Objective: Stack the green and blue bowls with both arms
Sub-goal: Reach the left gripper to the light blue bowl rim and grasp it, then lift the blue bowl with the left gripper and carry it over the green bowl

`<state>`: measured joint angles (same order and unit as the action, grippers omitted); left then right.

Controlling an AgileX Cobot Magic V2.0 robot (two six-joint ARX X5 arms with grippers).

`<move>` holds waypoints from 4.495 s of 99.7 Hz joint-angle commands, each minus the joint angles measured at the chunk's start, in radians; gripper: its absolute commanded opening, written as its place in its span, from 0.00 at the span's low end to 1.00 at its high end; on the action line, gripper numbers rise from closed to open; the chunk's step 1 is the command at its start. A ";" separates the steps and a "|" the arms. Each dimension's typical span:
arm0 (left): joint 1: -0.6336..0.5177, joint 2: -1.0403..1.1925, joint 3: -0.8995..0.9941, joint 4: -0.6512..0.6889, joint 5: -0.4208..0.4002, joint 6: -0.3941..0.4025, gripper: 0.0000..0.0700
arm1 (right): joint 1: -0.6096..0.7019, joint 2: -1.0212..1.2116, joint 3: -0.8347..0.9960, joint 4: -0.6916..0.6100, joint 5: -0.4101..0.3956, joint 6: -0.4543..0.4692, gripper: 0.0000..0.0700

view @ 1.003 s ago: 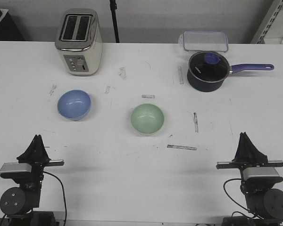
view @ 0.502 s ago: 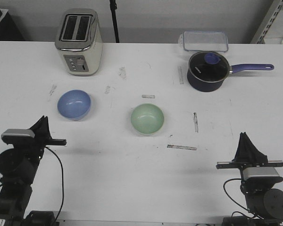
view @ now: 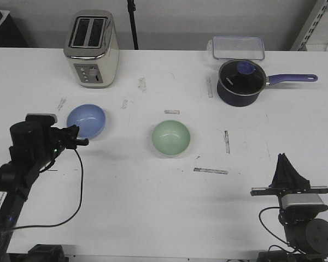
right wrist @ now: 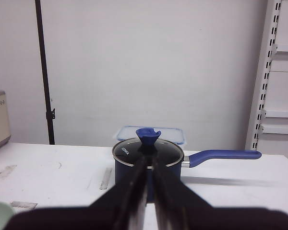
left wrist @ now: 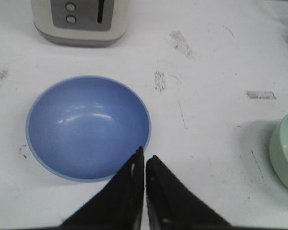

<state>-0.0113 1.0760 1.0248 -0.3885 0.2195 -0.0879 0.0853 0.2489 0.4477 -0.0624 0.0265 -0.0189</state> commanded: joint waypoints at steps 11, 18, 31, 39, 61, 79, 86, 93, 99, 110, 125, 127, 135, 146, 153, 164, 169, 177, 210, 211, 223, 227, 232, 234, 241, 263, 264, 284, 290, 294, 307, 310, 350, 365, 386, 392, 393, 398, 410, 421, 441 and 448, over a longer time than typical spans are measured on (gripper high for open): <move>0.043 0.171 0.190 -0.126 0.010 -0.025 0.00 | 0.002 -0.001 0.001 0.010 0.000 0.003 0.01; 0.060 0.237 0.269 -0.204 0.010 -0.063 0.00 | 0.002 -0.001 0.001 0.010 0.000 0.003 0.01; 0.084 0.338 0.388 -0.319 0.011 -0.111 0.00 | 0.002 -0.001 0.001 0.010 -0.001 0.003 0.01; 0.106 0.388 0.444 -0.373 0.012 -0.138 0.00 | 0.002 -0.001 0.001 0.010 0.000 0.003 0.01; 0.193 0.509 0.556 -0.490 0.110 -0.156 0.01 | 0.002 -0.001 0.001 0.010 0.000 0.003 0.01; 0.245 0.559 0.567 -0.512 0.157 -0.168 0.28 | 0.002 -0.001 0.001 0.010 -0.001 0.003 0.01; 0.254 0.573 0.567 -0.507 0.157 -0.168 0.42 | 0.002 -0.001 0.001 0.010 0.000 0.003 0.01; 0.261 0.589 0.567 -0.503 0.157 -0.169 0.50 | 0.002 -0.001 0.001 0.010 0.000 0.003 0.01; 0.265 0.607 0.567 -0.501 0.156 -0.182 0.55 | 0.002 -0.001 0.001 0.010 -0.001 0.003 0.01; 0.267 0.648 0.567 -0.498 0.156 -0.192 0.60 | 0.002 -0.001 0.001 0.010 0.000 0.003 0.01; 0.266 0.713 0.567 -0.472 0.156 -0.193 0.60 | 0.002 -0.001 0.001 0.010 0.000 0.003 0.01; 0.266 0.721 0.567 -0.468 0.156 -0.193 0.60 | 0.002 -0.001 0.001 0.010 0.000 0.003 0.01; 0.260 0.754 0.567 -0.454 0.156 -0.194 0.60 | 0.002 -0.001 0.001 0.010 0.000 0.003 0.01; 0.250 0.797 0.567 -0.444 0.156 -0.193 0.60 | 0.002 -0.001 0.001 0.010 -0.001 0.003 0.01; 0.240 0.818 0.567 -0.444 0.156 -0.194 0.58 | 0.002 -0.001 0.001 0.010 -0.001 0.003 0.01; 0.226 0.834 0.567 -0.428 0.156 -0.194 0.58 | 0.002 -0.001 0.001 0.010 0.000 0.003 0.01; 0.222 0.834 0.567 -0.417 0.156 -0.199 0.56 | 0.002 -0.001 0.001 0.010 0.000 0.003 0.01; 0.219 0.834 0.567 -0.405 0.155 -0.221 0.37 | 0.002 -0.001 0.001 0.010 0.000 0.003 0.01; 0.210 0.834 0.567 -0.397 0.155 -0.221 0.08 | 0.002 -0.001 0.001 0.010 0.000 0.003 0.01; 0.209 0.834 0.567 -0.397 0.155 -0.221 0.06 | 0.002 -0.001 0.001 0.010 0.000 0.003 0.01; 0.206 0.834 0.567 -0.398 0.155 -0.221 0.00 | 0.002 -0.001 0.001 0.010 0.000 0.003 0.01; 0.203 0.834 0.567 -0.399 0.155 -0.223 0.00 | 0.002 -0.001 0.001 0.010 -0.001 0.003 0.01; 0.198 0.830 0.567 -0.403 0.155 -0.234 0.00 | 0.002 -0.001 0.001 0.010 0.000 0.003 0.01; 0.195 0.828 0.567 -0.407 0.156 -0.241 0.00 | 0.002 -0.001 0.001 0.010 -0.001 0.003 0.01; 0.186 0.817 0.569 -0.421 0.156 -0.256 0.00 | 0.002 -0.001 0.001 0.010 0.000 0.003 0.01; 0.138 0.741 0.610 -0.438 0.155 -0.314 0.00 | 0.002 -0.001 0.001 0.010 -0.001 0.003 0.01; 0.137 0.739 0.613 -0.439 0.155 -0.316 0.00 | 0.002 -0.001 0.001 0.010 -0.001 0.003 0.01; 0.048 0.721 0.757 -0.561 0.111 -0.320 0.00 | 0.002 -0.001 0.001 0.010 -0.001 0.003 0.01; 0.010 0.721 0.801 -0.586 0.079 -0.319 0.00 | 0.002 -0.001 0.001 0.010 -0.001 0.003 0.01; -0.014 0.721 0.827 -0.594 0.064 -0.320 0.00 | 0.002 -0.001 0.001 0.010 0.000 0.003 0.01; -0.096 0.723 0.896 -0.619 0.062 -0.321 0.00 | 0.002 -0.001 0.001 0.010 0.000 0.003 0.01; -0.116 0.723 0.904 -0.621 0.062 -0.321 0.00 | 0.002 -0.001 0.001 0.010 -0.001 0.003 0.01; -0.345 0.769 0.915 -0.612 0.062 -0.364 0.00 | 0.002 -0.001 0.001 0.010 0.000 0.003 0.01; -0.405 0.821 0.920 -0.610 0.063 -0.378 0.00 | 0.002 -0.001 0.001 0.010 0.000 0.003 0.01; -0.457 0.909 0.991 -0.613 0.062 -0.378 0.00 | 0.002 -0.001 0.001 0.010 0.000 0.003 0.01; -0.467 0.941 1.027 -0.625 0.062 -0.378 0.00 | 0.002 -0.001 0.001 0.010 -0.001 0.003 0.01; -0.468 0.947 1.034 -0.630 0.062 -0.378 0.00 | 0.002 -0.001 0.001 0.010 0.000 0.003 0.01; -0.473 0.975 1.067 -0.654 0.061 -0.377 0.00 | 0.002 -0.001 0.001 0.010 0.000 0.003 0.01; -0.492 1.020 1.109 -0.697 0.062 -0.365 0.00 | 0.002 -0.001 0.001 0.010 0.000 0.003 0.01; -0.501 1.024 1.109 -0.700 0.061 -0.350 0.00 | 0.002 -0.001 0.001 0.010 0.000 0.003 0.01; -0.504 1.024 1.109 -0.687 0.039 -0.338 0.00 | 0.002 -0.001 0.001 0.010 0.000 0.003 0.01; -0.500 1.025 1.109 -0.686 0.008 -0.338 0.00 | 0.002 -0.001 0.001 0.010 0.000 0.003 0.01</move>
<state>-0.5114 2.0842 2.1048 -1.0775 0.2470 -0.4381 0.0853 0.2489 0.4477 -0.0628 0.0265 -0.0189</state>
